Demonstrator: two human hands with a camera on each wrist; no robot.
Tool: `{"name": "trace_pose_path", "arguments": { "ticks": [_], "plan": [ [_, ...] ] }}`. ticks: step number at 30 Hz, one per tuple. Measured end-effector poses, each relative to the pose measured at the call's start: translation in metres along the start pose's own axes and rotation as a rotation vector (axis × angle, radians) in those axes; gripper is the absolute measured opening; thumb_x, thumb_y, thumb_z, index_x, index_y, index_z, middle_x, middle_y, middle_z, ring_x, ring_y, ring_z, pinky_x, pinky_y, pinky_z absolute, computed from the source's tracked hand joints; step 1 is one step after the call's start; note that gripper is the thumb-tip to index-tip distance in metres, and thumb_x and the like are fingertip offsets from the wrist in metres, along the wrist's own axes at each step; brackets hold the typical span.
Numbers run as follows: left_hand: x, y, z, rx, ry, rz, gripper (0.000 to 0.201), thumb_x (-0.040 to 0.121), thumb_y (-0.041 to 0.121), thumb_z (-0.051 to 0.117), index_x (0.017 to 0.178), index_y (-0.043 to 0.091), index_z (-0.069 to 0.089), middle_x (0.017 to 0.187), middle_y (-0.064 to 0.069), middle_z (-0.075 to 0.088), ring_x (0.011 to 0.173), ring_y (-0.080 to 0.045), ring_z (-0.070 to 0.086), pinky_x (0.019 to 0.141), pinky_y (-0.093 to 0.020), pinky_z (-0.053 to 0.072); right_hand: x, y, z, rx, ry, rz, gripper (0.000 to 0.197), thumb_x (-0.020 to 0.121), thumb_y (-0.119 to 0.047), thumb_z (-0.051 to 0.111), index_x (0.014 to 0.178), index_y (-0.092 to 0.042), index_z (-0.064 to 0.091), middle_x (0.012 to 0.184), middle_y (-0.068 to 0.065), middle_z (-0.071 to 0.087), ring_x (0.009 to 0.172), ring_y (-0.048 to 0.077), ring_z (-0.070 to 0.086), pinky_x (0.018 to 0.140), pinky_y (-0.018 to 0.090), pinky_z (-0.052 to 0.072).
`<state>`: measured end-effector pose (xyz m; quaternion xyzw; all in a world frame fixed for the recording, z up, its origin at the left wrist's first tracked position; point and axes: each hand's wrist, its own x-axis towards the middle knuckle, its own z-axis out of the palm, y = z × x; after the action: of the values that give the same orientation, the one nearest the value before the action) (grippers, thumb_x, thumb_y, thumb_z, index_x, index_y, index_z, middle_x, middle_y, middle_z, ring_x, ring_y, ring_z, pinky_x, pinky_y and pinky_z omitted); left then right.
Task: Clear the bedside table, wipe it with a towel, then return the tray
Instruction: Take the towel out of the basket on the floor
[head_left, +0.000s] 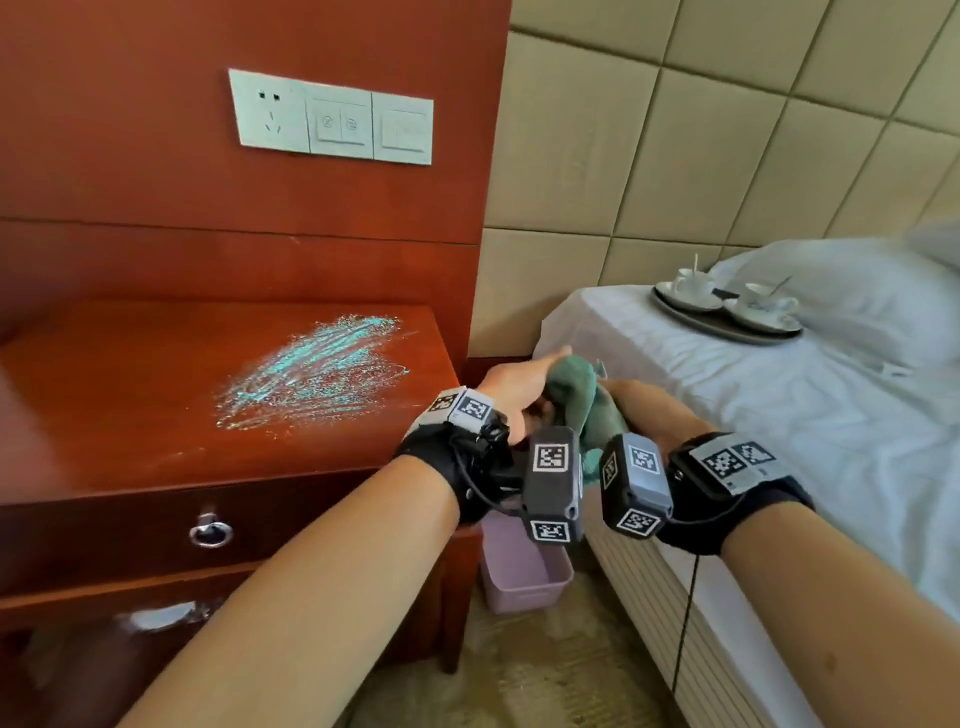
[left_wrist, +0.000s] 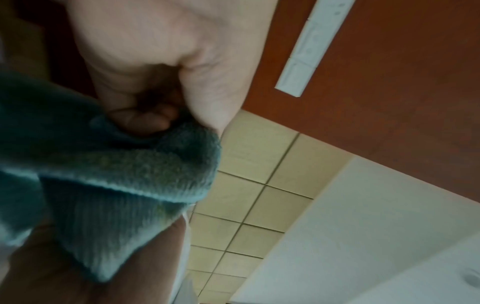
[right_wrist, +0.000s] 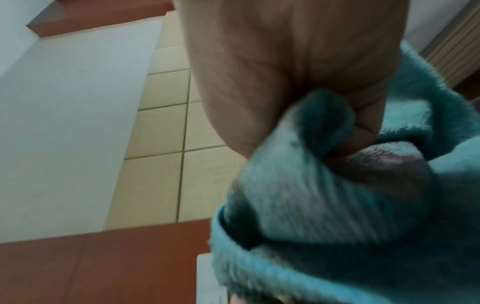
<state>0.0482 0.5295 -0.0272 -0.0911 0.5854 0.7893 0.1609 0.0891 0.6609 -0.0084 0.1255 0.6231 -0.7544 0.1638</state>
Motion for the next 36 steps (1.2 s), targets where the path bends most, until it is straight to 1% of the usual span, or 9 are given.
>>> {"name": "trace_pose_path", "arguments": {
  "ticks": [2, 5, 7, 12, 17, 23, 26, 29, 36],
  "plan": [
    [-0.02, 0.028, -0.02, 0.03, 0.005, 0.031, 0.032, 0.082, 0.04, 0.072, 0.07, 0.012, 0.061, 0.058, -0.003, 0.051, 0.047, -0.012, 0.042, 0.043, -0.018, 0.041, -0.004, -0.012, 0.029, -0.029, -0.016, -0.039, 0.051, 0.103, -0.02, 0.042, 0.067, 0.007, 0.068, 0.054, 0.014, 0.067, 0.043, 0.018, 0.065, 0.039, 0.02, 0.05],
    [-0.049, 0.061, -0.056, 0.112, 0.002, 0.108, 0.029, 0.085, 0.038, 0.069, 0.073, 0.014, 0.059, 0.062, -0.001, 0.051, 0.055, -0.012, 0.049, 0.049, -0.021, 0.049, 0.009, -0.019, 0.071, -0.085, 0.04, -0.109, 0.056, 0.091, -0.038, 0.059, 0.128, 0.004, 0.058, 0.114, 0.021, 0.067, 0.102, 0.032, 0.067, 0.09, 0.041, 0.054],
    [-0.068, 0.078, -0.081, 0.182, -0.012, 0.16, 0.023, 0.088, 0.033, 0.066, 0.078, 0.013, 0.06, 0.071, -0.004, 0.057, 0.065, -0.016, 0.056, 0.059, -0.027, 0.051, 0.022, -0.022, 0.089, -0.104, 0.011, -0.118, 0.063, 0.087, -0.045, 0.059, 0.134, -0.003, 0.055, 0.131, 0.021, 0.06, 0.119, 0.037, 0.059, 0.101, 0.052, 0.045],
    [-0.107, 0.109, -0.153, 0.274, 0.041, 0.311, 0.018, 0.098, 0.019, 0.052, 0.104, 0.005, 0.062, 0.086, -0.008, 0.06, 0.071, -0.018, 0.055, 0.06, -0.025, 0.045, 0.007, -0.041, 0.156, -0.081, -0.062, -0.193, 0.032, 0.093, -0.035, 0.052, 0.109, -0.01, 0.065, 0.102, 0.017, 0.07, 0.084, 0.032, 0.068, 0.072, 0.041, 0.059],
    [-0.129, 0.125, -0.186, 0.578, 0.257, 0.469, 0.033, 0.098, 0.034, 0.049, 0.074, 0.017, 0.035, 0.073, -0.006, 0.039, 0.071, -0.019, 0.038, 0.064, -0.031, 0.03, 0.005, -0.062, 0.2, -0.105, -0.061, -0.317, 0.018, 0.09, -0.027, 0.06, 0.098, -0.011, 0.061, 0.08, 0.012, 0.068, 0.061, 0.026, 0.067, 0.055, 0.033, 0.056],
    [-0.148, 0.137, -0.211, 0.584, 0.303, 0.449, 0.04, 0.087, 0.056, 0.057, 0.068, 0.023, 0.042, 0.073, -0.001, 0.042, 0.068, -0.022, 0.04, 0.066, -0.026, 0.035, -0.007, -0.063, 0.247, -0.151, -0.147, -0.376, 0.02, 0.087, -0.031, 0.067, 0.092, -0.011, 0.064, 0.075, 0.01, 0.07, 0.063, 0.025, 0.067, 0.066, 0.037, 0.058],
    [-0.15, 0.135, -0.212, 0.51, 0.296, 0.453, 0.047, 0.082, 0.059, 0.061, 0.1, 0.016, 0.064, 0.106, -0.004, 0.066, 0.098, -0.022, 0.061, 0.086, -0.035, 0.042, -0.016, -0.053, 0.27, -0.26, -0.185, -0.403, 0.025, 0.085, -0.03, 0.069, 0.094, -0.007, 0.069, 0.086, 0.013, 0.073, 0.073, 0.027, 0.07, 0.08, 0.044, 0.059],
    [-0.155, 0.134, -0.208, 0.474, 0.228, 0.406, 0.052, 0.08, 0.061, 0.062, 0.107, 0.017, 0.068, 0.11, 0.003, 0.071, 0.103, -0.017, 0.063, 0.089, -0.041, 0.039, -0.02, -0.045, 0.282, -0.354, -0.159, -0.417, 0.041, 0.073, -0.033, 0.071, 0.103, -0.004, 0.071, 0.095, 0.017, 0.075, 0.09, 0.034, 0.072, 0.09, 0.056, 0.053],
    [-0.168, 0.133, -0.214, 0.487, 0.141, 0.428, 0.004, 0.088, 0.015, 0.066, 0.086, 0.012, 0.066, 0.085, -0.005, 0.071, 0.077, -0.018, 0.068, 0.079, -0.034, 0.059, -0.026, -0.05, 0.273, -0.345, -0.192, -0.418, 0.035, 0.082, -0.03, 0.074, 0.103, -0.001, 0.07, 0.092, 0.016, 0.075, 0.083, 0.031, 0.073, 0.082, 0.047, 0.058]
  ]
}}
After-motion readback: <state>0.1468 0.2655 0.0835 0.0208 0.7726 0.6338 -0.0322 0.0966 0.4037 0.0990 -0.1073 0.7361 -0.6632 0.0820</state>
